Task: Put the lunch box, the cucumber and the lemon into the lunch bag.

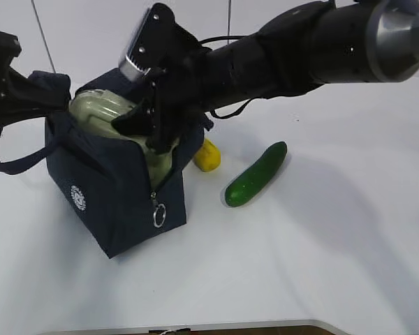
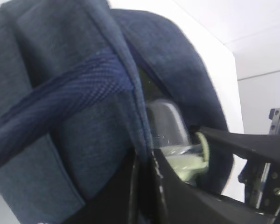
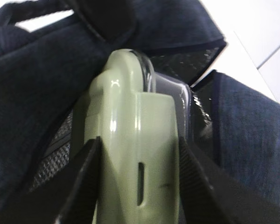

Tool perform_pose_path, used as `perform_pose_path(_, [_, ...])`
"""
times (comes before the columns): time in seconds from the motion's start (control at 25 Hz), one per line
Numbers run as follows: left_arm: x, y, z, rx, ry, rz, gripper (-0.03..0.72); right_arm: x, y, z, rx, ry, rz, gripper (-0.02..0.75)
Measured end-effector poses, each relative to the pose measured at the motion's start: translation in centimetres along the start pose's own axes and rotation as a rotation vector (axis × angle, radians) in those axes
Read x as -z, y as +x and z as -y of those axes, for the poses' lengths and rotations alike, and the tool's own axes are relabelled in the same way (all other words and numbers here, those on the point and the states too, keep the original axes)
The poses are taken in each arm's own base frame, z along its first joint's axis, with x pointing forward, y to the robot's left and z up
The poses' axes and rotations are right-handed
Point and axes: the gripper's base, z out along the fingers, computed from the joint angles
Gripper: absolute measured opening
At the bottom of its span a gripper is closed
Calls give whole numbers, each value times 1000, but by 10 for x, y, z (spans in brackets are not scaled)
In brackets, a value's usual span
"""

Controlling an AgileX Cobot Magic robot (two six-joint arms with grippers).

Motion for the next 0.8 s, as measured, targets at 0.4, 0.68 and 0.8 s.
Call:
perform_pose_path(0.4, [0, 0, 0, -4, 2, -5, -8, -2, -1, -4, 110, -11, -14, 377])
perform_pose_path(0.68, [0, 1, 0, -4, 2, -6, -8, -2, -1, -4, 126, -13, -14, 409])
perform_pose_path(0.8, [0, 1, 0, -4, 2, -6, -8, -3, -4, -7, 142, -27, -4, 442])
